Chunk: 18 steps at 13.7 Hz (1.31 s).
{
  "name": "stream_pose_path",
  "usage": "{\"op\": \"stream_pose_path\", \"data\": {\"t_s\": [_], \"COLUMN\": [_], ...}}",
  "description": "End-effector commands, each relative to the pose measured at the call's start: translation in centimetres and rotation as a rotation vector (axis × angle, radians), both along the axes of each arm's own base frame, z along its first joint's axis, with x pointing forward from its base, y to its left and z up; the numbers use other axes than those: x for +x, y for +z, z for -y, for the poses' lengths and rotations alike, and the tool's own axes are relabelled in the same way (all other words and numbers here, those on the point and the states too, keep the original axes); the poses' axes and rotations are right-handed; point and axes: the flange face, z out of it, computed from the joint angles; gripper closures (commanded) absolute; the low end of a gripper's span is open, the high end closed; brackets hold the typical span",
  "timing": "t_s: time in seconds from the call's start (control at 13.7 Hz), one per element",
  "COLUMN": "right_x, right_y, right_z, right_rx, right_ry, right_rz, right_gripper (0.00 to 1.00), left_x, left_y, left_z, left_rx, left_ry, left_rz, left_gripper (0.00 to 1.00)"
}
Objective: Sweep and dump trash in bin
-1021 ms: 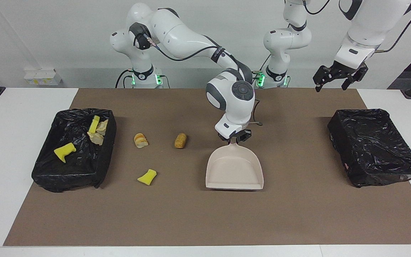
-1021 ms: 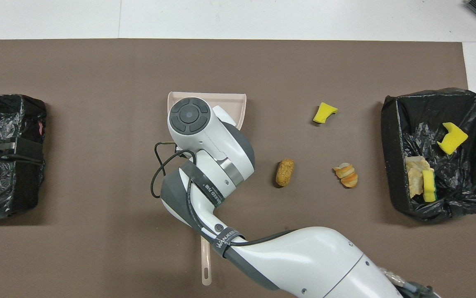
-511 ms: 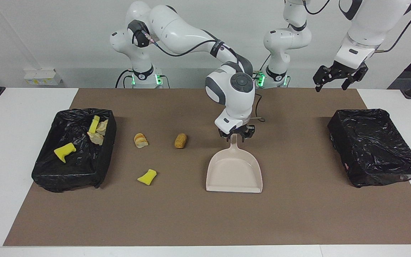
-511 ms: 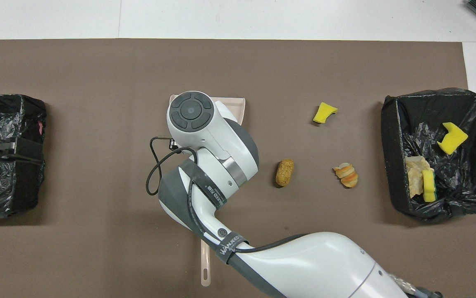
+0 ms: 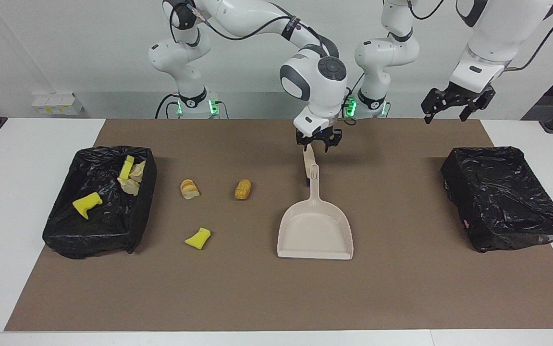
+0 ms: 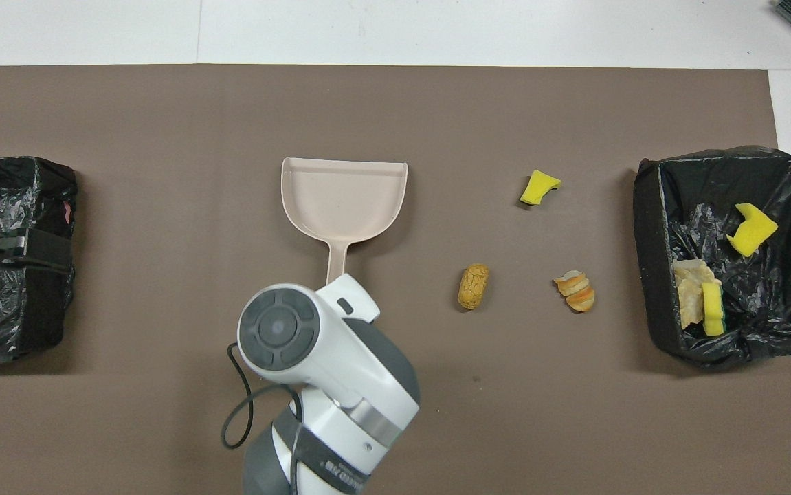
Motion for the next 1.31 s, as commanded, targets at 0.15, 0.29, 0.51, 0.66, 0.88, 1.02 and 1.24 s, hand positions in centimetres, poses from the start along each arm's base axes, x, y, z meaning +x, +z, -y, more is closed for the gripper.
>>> {"op": "stream_pose_path", "data": {"t_s": [0.15,0.29,0.51,0.66,0.88,1.02,1.24], "right_x": [-7.2,-9.2,-11.0,-11.3,-11.2,-10.8,-10.0], "right_y": [-3.0,-4.1,-5.1,-5.1,-4.7,-4.1,-2.3], "right_z": [2.3,2.3,2.5,2.4,2.0,1.3,1.6], "right_rx": [0.024,-0.002,-0.010,-0.004,0.008,0.019,0.027], "right_ry": [0.005,0.019,0.034,0.045,0.041,0.036,-0.039], "right_rz": [0.002,-0.016,-0.034,-0.040,-0.039,-0.033,-0.021], "right_gripper": [0.30,0.31,0.33,0.41,0.87,1.00,1.00], "left_x": [-0.4,-0.4,-0.4,-0.5,-0.6,-0.6,-0.5], "left_y": [0.1,0.1,0.2,0.2,0.4,0.4,0.3], "left_z": [0.0,0.0,0.0,0.0,0.0,0.0,0.0], "left_rx": [-0.011,-0.011,-0.011,-0.010,-0.010,-0.010,-0.010], "left_ry": [-0.002,0.000,-0.002,-0.002,-0.005,-0.005,-0.006], "left_rz": [-0.010,-0.010,-0.009,-0.007,-0.004,-0.004,-0.006], "left_gripper": [0.00,0.00,0.00,0.00,0.00,0.00,0.00]}}
